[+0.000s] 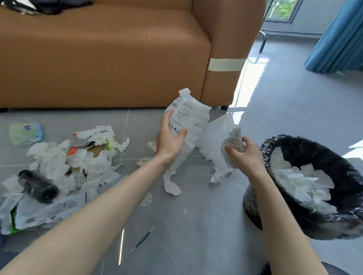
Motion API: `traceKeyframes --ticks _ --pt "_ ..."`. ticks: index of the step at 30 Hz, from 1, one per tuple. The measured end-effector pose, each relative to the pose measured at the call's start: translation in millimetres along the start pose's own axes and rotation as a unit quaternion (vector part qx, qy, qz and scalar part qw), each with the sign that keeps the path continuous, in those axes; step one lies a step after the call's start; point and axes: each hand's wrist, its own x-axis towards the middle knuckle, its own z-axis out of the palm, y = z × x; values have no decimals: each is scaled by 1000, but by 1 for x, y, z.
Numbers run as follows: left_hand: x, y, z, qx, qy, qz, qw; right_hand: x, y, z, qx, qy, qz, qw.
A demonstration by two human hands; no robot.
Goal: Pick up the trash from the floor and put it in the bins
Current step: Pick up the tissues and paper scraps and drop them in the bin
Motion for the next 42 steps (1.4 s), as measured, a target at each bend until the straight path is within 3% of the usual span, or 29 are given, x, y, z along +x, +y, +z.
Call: traceKeyframes --ticks 10,16,20,25,29,33,36,42 --pt "-34 118 141 -140 -152 23 978 -12 36 -153 95 224 40 969" --pt "-64 114 209 -218 -198 -76 953 -18 77 -185 100 296 84 946" --pt "-85 85 229 -147 -245 -124 950 -20 94 -192 92 339 101 931" --pt "-98 56 232 107 -352 -67 928 -20 102 -197 106 388 111 909" --pt "-96 51 235 302 -394 36 867 -15 106 -191 140 296 122 937" --pt "-85 42 222 372 -348 149 848 -6 115 -171 83 171 169 967" --pt "-80 33 209 378 -344 147 847 -1 120 -156 53 102 171 978" --pt "-78 20 195 344 -361 129 857 11 135 -126 -170 -50 185 967"
